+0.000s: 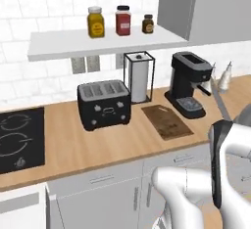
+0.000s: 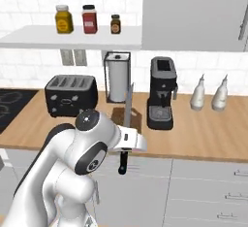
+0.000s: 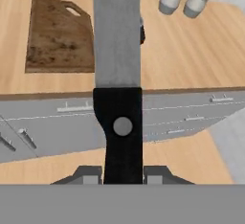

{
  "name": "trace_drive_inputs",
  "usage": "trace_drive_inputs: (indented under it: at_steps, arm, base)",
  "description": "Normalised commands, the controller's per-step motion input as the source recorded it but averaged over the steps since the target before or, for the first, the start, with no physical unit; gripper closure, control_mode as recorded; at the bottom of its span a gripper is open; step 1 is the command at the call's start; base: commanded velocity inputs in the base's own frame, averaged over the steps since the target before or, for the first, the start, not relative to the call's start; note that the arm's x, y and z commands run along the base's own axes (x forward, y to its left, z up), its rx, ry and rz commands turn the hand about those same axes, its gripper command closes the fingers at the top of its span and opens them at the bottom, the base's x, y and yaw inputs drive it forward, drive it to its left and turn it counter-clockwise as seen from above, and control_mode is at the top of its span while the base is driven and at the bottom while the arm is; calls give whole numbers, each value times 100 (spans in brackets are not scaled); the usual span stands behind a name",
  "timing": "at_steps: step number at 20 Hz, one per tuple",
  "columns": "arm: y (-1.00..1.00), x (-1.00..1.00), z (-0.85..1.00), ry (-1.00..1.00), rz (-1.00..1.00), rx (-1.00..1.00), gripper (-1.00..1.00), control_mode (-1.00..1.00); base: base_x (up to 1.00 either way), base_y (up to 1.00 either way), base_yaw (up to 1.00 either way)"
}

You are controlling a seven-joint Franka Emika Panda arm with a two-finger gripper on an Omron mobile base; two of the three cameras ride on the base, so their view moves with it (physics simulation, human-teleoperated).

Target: Pick up the knife from the drawer and place it on the cutting board. Then place the meat from the plate to the cutting board.

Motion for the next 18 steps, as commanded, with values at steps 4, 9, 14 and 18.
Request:
trace_drive_inputs:
  at_steps: [4, 9, 14, 18]
  arm:
    - [0, 0, 0, 0, 0, 0, 100, 100]
    - [0, 0, 0, 0, 0, 0, 100, 100]
    - [0, 55, -25, 0, 28, 2, 100, -100]
    - [0, 96, -88, 3, 27, 1, 100, -100]
  base:
    - [63, -42, 63]
    - [81, -24, 45]
    - [17, 0, 8]
    - [0, 0, 0]
